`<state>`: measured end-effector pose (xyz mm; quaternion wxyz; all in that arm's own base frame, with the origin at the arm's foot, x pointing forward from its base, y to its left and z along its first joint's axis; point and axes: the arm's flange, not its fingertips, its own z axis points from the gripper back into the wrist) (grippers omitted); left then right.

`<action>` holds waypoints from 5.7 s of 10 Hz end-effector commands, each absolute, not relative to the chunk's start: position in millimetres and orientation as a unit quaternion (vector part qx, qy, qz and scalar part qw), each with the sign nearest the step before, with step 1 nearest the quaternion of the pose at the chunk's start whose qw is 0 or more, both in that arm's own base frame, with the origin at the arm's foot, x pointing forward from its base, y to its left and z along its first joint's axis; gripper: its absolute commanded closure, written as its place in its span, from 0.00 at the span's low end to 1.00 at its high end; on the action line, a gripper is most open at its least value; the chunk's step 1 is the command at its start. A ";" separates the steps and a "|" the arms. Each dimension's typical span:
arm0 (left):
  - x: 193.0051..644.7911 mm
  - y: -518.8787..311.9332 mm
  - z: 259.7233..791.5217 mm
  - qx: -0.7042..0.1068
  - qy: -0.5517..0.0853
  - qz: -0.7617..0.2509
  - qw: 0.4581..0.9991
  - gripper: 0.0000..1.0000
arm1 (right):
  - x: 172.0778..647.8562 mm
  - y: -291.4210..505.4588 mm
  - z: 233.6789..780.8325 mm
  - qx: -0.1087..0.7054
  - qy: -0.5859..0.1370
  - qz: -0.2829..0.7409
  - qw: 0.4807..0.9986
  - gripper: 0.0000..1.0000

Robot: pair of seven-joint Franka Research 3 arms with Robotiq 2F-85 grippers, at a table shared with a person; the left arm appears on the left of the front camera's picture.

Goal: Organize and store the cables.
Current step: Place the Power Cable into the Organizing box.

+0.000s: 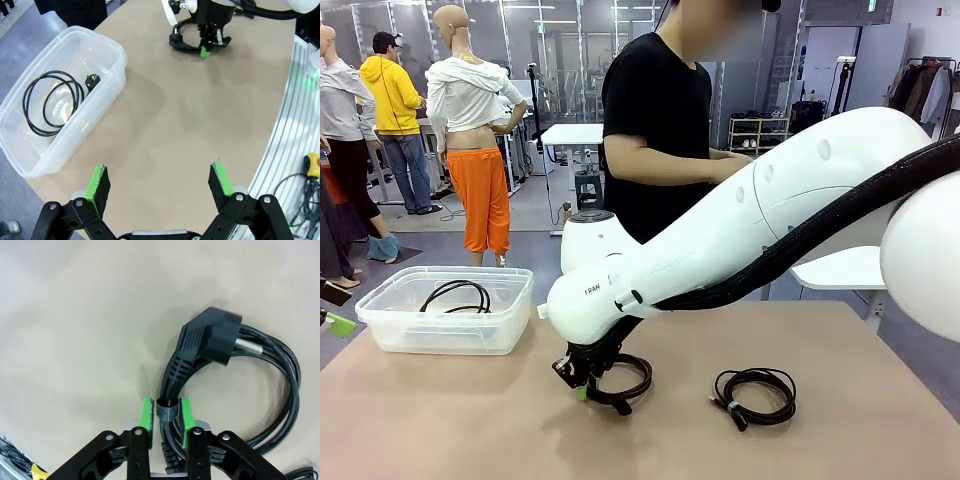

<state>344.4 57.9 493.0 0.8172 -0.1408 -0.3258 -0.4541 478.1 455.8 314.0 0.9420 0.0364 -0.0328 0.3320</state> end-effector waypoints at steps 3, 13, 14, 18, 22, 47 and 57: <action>342.2 57.3 495.0 -0.142 -0.317 -0.452 0.822 0.00 | 469.6 440.9 327.4 0.054 -0.054 0.337 0.938 0.04; 342.2 57.3 495.0 -0.142 -0.317 -0.452 0.822 0.00 | 447.9 159.1 445.4 0.131 -0.188 0.381 0.896 0.00; 342.2 57.3 495.0 -0.142 -0.317 -0.452 0.822 0.00 | 440.7 113.4 454.3 0.153 -0.194 0.367 0.897 0.00; 342.2 57.3 495.0 -0.142 -0.317 -0.452 0.822 0.00 | 422.0 -36.8 448.1 0.264 -0.278 0.358 0.851 0.00; 342.2 57.3 495.0 -0.142 -0.317 -0.452 0.822 0.00 | 393.7 -111.1 380.5 0.322 -0.344 0.412 0.780 0.00; 364.3 -288.4 466.4 -0.129 -0.198 -0.508 0.828 0.00 | 346.4 -144.1 351.4 0.295 -0.413 0.419 0.753 0.00; 410.3 -339.6 436.9 -0.007 -0.074 -0.172 0.982 0.00 | 346.4 -144.1 351.4 0.295 -0.413 0.419 0.753 0.00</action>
